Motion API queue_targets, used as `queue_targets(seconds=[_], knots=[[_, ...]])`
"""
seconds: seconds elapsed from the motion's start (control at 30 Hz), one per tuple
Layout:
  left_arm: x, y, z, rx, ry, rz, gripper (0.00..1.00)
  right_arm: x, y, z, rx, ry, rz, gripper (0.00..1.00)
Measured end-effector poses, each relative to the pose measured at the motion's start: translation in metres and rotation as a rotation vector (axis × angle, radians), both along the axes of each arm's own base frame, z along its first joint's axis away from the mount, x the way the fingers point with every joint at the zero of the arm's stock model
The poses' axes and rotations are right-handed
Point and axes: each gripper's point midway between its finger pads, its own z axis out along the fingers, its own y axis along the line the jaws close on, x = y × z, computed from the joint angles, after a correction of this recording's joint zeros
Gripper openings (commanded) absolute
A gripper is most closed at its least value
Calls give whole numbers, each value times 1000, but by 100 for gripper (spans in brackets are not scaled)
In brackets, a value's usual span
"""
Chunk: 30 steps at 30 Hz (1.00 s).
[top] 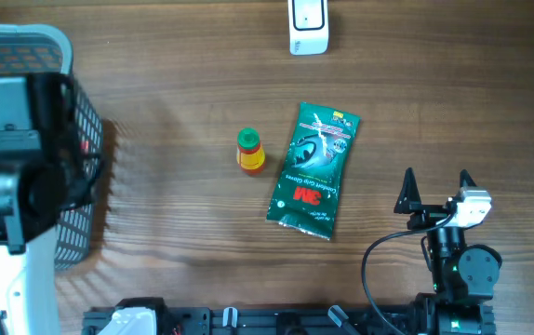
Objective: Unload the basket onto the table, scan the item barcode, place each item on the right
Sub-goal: 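Reach the left gripper into the basket toward the red tissue pack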
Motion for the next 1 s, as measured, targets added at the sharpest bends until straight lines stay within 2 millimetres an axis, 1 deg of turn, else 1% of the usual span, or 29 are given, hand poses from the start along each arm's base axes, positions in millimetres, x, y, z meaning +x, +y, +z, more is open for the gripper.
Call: queue_targets(seconds=[0.07,0.17,0.27,0.33,0.5,0.57,0.63,0.73,0.8,0.87,0.9,0.93,1.0], knots=[[-6,16,-3,14,34,38,100,0,0,0,0,0,0,100],[-15,32,-8,25,79,78,100,0,0,0,0,0,0,100],[-21,47,-10,34,105,118,100,0,0,0,0,0,0,100],[-24,52,-11,37,115,132,100,0,0,0,0,0,0,100],[-22,63,-8,43,92,164,100,0,0,0,0,0,0,100],[-21,72,-5,48,66,197,100,0,0,0,0,0,0,100],[-25,82,-3,52,56,235,100,0,0,0,0,0,0,100],[-38,103,-5,47,64,327,100,0,0,0,0,0,0,100],[-45,118,-11,37,88,392,100,0,0,0,0,0,0,100],[-48,134,-24,9,134,445,100,0,0,0,0,0,0,100],[-47,139,-30,-5,152,457,100,0,0,0,0,0,0,100],[-42,150,-44,-37,188,477,100,0,0,0,0,0,0,100],[-35,161,-59,-65,222,491,99,0,0,0,0,0,0,100]])
